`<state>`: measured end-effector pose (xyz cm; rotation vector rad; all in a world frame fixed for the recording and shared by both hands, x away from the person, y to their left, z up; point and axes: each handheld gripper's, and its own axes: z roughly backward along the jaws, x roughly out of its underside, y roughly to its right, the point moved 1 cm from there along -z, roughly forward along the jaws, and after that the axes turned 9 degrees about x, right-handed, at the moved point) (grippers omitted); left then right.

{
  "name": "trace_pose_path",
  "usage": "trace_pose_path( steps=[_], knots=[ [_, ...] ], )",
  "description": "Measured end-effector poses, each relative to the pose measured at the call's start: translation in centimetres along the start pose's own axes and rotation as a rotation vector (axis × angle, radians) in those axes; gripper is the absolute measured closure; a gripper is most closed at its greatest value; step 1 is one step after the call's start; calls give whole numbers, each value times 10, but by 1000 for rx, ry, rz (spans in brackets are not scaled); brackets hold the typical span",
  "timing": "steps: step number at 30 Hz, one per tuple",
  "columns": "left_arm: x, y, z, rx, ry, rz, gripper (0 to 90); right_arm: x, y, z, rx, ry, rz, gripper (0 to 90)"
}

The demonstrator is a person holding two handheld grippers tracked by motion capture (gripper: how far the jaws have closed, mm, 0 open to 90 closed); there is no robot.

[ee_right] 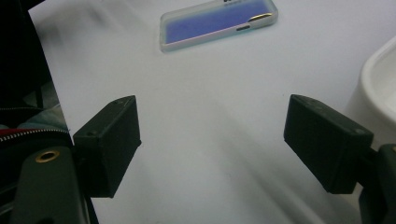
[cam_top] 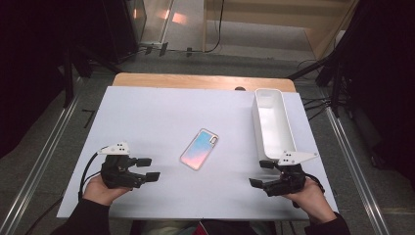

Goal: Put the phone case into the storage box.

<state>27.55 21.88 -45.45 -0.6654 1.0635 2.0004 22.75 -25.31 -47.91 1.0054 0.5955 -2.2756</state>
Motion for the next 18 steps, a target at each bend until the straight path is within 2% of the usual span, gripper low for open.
trace_pose_path(
  steps=[2, 6, 7, 9, 13, 16, 18],
  knots=[
    [0, -1, 0, -7, -6, 1, 237, 0, 0, 0, 1, 4, 1, 173],
    [-1, 0, 0, -23, -6, 3, 235, 0, 1, -1, 6, 2, -2, 173],
    [-2, 1, 0, -16, 2, 1, 235, 0, 1, -2, 7, 2, -2, 173],
    [-4, 2, 0, -28, 5, -1, 198, -1, 1, -2, 5, 0, -1, 173],
    [-8, 4, -1, -69, 16, -9, 197, -1, 1, -2, 9, -1, -3, 173],
    [-13, 2, -1, -60, 32, 2, 197, -1, 1, -2, 11, -2, -3, 172],
    [-16, 0, -3, -71, 35, -1, 198, -1, 1, -2, 11, -4, -6, 173]
  ],
)
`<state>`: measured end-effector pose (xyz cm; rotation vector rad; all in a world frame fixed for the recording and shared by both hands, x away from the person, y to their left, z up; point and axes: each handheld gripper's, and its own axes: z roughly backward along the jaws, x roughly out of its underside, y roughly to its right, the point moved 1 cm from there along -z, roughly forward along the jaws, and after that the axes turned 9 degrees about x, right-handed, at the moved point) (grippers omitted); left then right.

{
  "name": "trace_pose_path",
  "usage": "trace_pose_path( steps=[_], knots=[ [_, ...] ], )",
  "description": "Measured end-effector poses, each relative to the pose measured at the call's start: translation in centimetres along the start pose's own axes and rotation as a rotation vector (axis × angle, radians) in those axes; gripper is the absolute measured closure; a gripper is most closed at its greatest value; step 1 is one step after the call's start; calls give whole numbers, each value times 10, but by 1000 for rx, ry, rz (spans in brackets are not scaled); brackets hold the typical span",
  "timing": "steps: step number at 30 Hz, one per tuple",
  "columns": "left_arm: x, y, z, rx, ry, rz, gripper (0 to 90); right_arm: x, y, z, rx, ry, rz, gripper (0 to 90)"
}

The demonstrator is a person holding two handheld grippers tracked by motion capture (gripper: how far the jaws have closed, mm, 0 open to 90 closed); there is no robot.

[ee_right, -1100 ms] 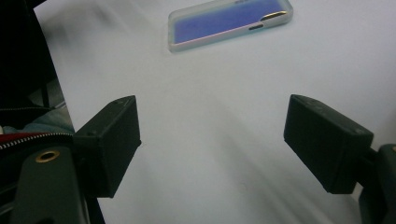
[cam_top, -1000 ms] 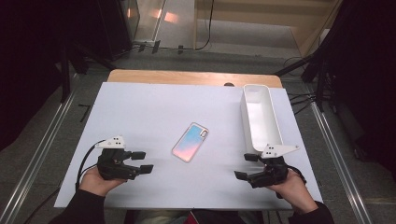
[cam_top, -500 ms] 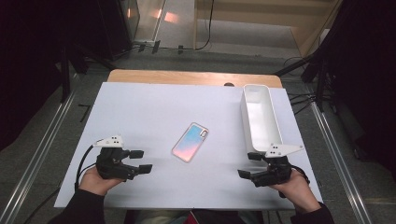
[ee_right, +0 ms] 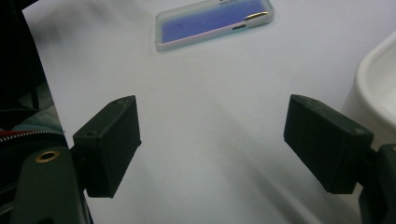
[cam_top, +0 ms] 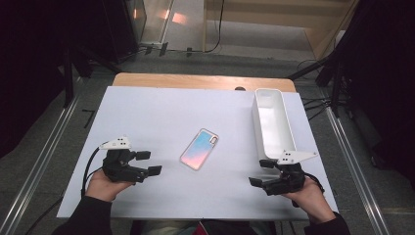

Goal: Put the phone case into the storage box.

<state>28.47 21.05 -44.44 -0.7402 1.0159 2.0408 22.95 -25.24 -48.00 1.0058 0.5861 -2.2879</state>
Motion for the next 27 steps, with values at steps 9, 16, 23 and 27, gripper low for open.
trace_pose_path(
  steps=[9, 16, 23, 27],
  knots=[
    [-12, 0, -16, -18, -26, 2, 205, 0, 0, -1, 4, 0, 1, 173],
    [-20, 1, -25, -22, -27, -23, 235, 0, 0, -2, 13, 0, 2, 173],
    [-26, 1, -35, -17, -31, -15, 232, 0, -1, -2, 14, -1, 1, 173],
    [-30, 0, -40, -27, -41, -15, 230, 0, -1, -2, 12, -3, 1, 173]
  ],
)
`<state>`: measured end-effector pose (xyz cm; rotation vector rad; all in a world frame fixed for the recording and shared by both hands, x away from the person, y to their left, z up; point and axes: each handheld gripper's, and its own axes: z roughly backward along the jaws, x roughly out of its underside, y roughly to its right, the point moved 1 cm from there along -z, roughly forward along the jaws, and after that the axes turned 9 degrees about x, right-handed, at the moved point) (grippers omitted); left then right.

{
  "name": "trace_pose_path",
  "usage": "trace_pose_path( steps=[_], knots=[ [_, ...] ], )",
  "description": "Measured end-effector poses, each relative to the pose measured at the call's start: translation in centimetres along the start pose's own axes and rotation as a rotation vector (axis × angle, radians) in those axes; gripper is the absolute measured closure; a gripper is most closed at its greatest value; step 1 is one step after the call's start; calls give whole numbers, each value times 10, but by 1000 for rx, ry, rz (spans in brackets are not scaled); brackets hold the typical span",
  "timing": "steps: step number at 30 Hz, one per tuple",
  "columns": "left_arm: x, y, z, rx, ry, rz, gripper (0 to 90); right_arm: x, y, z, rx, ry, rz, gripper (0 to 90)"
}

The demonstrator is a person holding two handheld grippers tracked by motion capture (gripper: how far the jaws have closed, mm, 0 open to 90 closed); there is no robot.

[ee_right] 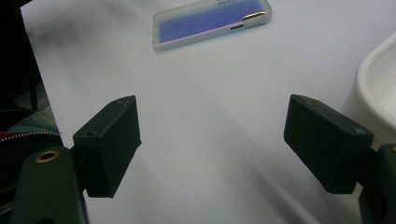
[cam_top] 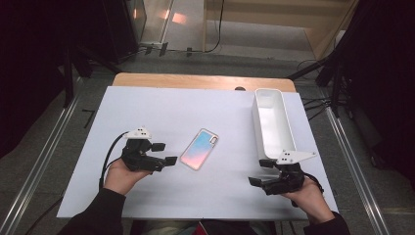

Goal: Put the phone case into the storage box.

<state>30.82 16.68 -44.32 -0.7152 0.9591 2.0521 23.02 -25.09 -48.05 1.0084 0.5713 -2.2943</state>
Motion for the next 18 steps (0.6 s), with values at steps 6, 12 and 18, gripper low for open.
trace_pose_path(
  steps=[6, 12, 18],
  knots=[
    [-7, 0, -9, -17, -2, 7, 230, 0, 0, 0, 0, 0, 0, 173],
    [-12, -1, -16, -27, -2, 6, 229, 0, 0, 0, -3, -3, -3, 173],
    [-19, -3, -22, -33, -4, -1, 230, 0, 0, 0, -4, -6, 0, 173]
  ],
)
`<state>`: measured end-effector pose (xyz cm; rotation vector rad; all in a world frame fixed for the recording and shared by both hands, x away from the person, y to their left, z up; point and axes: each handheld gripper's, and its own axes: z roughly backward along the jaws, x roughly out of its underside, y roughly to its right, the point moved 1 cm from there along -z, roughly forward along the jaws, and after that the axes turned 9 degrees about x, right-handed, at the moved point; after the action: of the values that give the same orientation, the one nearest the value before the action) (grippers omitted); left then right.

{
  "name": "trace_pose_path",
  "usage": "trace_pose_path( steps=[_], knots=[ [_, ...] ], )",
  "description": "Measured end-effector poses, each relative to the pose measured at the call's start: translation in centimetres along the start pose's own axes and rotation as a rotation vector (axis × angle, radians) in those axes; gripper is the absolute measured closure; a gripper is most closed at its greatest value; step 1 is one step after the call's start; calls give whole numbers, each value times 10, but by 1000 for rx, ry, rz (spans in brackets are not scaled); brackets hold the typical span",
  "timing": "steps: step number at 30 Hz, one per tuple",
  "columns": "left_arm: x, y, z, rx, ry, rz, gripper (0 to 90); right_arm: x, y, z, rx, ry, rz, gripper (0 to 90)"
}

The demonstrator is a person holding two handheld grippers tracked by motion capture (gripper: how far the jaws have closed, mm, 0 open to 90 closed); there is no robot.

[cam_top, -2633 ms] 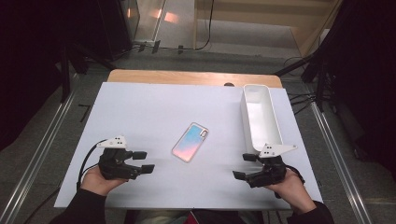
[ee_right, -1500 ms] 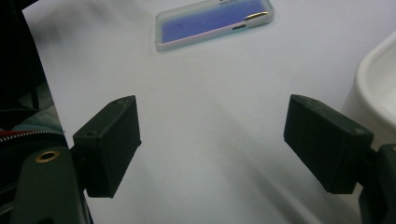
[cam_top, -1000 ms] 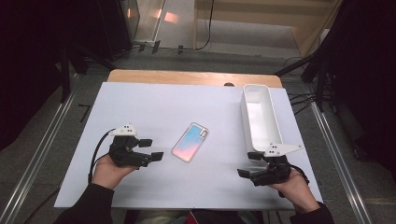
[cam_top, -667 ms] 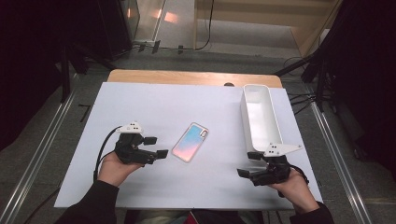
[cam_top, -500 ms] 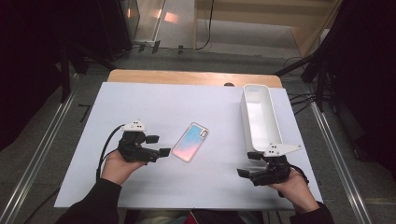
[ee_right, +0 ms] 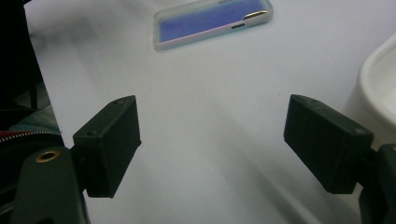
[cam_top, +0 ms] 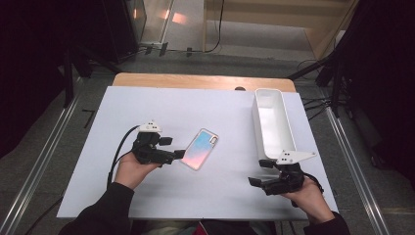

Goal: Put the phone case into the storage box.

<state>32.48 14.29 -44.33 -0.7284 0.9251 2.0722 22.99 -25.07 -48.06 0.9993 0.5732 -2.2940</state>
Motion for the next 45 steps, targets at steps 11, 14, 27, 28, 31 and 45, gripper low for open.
trace_pose_path(
  steps=[11, 14, 27, 28, 31, 45],
  knots=[
    [-9, 0, -13, 5, -14, -49, 0, 0, 0, -1, -1, -1, 2, 173],
    [-11, 0, -15, -4, -17, -38, 0, 0, 0, -1, 0, -1, 3, 173],
    [-18, 0, -28, -22, -5, -15, 4, 0, 0, -1, -1, -1, 3, 173],
    [-19, 0, -29, -21, -5, -15, 4, 0, 0, -1, -1, -2, 3, 173],
    [-20, 1, -34, -25, -10, -21, 4, 0, 0, 0, -2, -2, 3, 173],
    [-26, 4, -55, -59, -14, -13, 5, 0, 0, 0, -3, -3, 3, 173]
  ],
)
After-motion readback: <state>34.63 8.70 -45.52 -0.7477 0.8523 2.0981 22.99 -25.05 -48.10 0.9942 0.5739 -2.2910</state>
